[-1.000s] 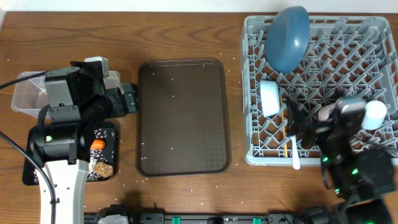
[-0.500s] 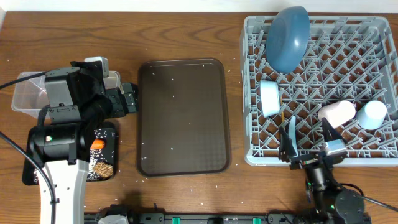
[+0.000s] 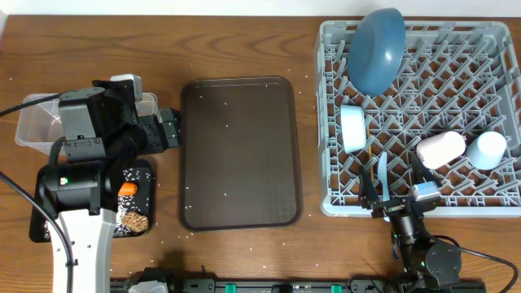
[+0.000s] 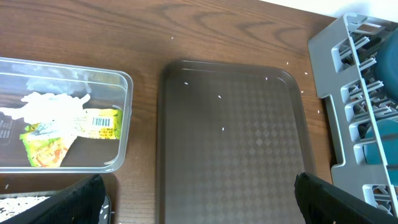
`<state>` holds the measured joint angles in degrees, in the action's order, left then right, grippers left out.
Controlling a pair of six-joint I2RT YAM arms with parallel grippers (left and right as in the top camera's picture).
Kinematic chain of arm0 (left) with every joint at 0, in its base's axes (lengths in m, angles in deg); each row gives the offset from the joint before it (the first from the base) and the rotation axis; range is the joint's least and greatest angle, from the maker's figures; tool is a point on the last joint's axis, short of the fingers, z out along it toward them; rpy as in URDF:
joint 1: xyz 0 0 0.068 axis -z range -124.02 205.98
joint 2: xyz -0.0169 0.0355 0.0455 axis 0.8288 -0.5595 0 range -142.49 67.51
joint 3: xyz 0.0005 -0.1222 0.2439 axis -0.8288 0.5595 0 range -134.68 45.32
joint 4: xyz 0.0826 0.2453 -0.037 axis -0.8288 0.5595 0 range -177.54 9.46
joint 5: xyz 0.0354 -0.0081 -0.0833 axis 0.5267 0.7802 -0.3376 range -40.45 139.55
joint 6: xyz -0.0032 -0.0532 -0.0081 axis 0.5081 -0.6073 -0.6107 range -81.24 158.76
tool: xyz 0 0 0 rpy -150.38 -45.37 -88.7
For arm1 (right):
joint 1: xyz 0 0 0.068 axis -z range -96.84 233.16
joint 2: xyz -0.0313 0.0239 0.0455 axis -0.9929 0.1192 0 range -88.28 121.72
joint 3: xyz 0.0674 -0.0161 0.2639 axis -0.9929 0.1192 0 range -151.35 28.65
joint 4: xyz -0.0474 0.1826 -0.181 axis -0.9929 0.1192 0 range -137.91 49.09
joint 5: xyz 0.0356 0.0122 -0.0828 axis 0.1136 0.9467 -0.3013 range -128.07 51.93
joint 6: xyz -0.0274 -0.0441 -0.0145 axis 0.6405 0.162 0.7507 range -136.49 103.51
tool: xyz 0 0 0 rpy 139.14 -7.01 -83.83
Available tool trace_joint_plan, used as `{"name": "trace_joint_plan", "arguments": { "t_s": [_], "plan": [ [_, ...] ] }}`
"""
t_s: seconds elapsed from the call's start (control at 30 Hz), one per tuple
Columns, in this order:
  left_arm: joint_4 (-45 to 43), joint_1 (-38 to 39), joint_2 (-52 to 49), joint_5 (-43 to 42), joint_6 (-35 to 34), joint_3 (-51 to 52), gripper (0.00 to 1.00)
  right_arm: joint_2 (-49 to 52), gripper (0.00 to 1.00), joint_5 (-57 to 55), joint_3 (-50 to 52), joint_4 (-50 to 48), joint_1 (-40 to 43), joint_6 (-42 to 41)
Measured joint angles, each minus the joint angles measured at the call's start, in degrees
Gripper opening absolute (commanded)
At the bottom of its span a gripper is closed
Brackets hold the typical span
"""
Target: Sort waste into correct bins and load items into the dishwasher rack
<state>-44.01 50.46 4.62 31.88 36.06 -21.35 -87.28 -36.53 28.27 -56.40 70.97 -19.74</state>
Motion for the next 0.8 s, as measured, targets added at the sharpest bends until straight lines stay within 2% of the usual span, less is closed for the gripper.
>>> {"name": "trace_joint_plan", "arguments": {
  "t_s": [0.3,0.8],
  "plan": [
    [0.02,0.00,0.00,-0.02,0.00,0.00,0.98,0.09,0.99,-0.02,0.00,12.33,0.00,-0.02],
    [2.05,0.00,0.63,0.70,0.00,0.02,0.98,0.17,0.99,-0.02,0.00,12.35,0.00,-0.02]
  ]
}}
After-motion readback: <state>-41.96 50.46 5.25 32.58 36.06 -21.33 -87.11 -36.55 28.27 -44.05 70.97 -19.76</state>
